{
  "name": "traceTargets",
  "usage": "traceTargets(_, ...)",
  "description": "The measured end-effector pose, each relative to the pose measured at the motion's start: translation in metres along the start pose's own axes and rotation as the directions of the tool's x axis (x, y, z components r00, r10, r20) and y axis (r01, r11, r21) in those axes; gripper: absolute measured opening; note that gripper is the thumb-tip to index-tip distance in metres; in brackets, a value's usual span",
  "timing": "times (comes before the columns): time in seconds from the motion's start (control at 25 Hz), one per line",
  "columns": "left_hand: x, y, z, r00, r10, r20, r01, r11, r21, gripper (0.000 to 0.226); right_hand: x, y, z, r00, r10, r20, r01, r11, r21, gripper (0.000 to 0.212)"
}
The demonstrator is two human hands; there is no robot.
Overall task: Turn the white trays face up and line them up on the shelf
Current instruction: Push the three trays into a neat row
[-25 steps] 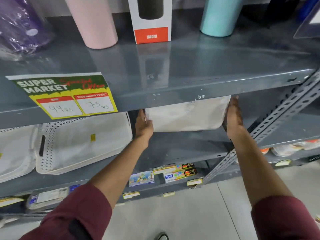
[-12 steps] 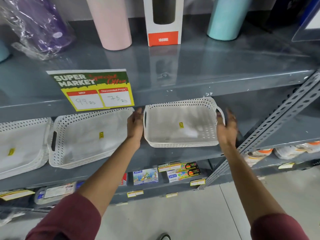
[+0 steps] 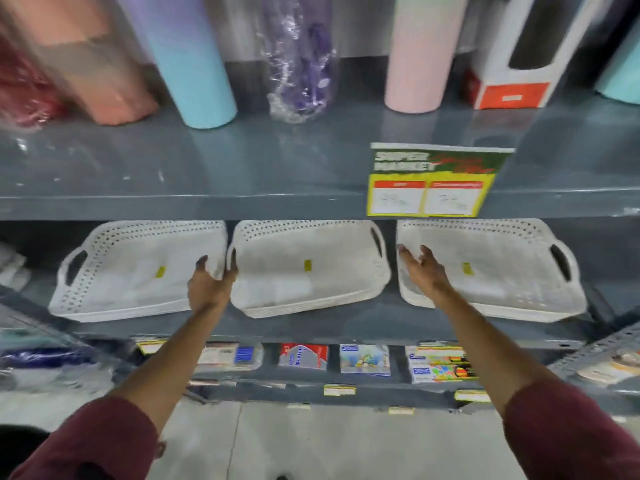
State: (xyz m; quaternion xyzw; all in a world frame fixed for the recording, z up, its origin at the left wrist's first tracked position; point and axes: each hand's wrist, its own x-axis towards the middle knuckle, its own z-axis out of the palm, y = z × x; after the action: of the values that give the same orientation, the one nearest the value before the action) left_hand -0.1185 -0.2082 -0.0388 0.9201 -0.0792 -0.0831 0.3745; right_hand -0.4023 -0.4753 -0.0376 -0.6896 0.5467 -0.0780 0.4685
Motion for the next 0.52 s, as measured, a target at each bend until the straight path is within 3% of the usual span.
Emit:
traceTargets(0.08,0.022,-0.007,-0.004,0.99,-0.028,0.141,0.003,0.985,0.172,0.092,0.009,-0.011,0.019,0.998,0.037,0.041,-0.035,0.998,-0.05,0.088)
traceTargets(0.24,0.052,-0.001,0.005,0.954,0.059,0.294,-0.122,0.972,0.2,0.066,0.016,-0.02,0.047,0.998,-0.03,-0.057,0.027,0.999,-0.043,0.06)
traceTargets(0.36,0.05,-0.022,0.008,0.934,0.256,0.248,-0.308,0.929,0.203,0.048,0.001,-0.019,0.061,0.981,-0.049,-0.186,0.043,0.998,-0.035,0.046)
traceTargets(0.52,0.045,-0.045,0.005,0.912,0.378,0.157,-0.403,0.896,0.185,0.038,-0.018,-0.01,0.071,0.966,-0.163,-0.201,0.131,0.978,-0.164,0.047)
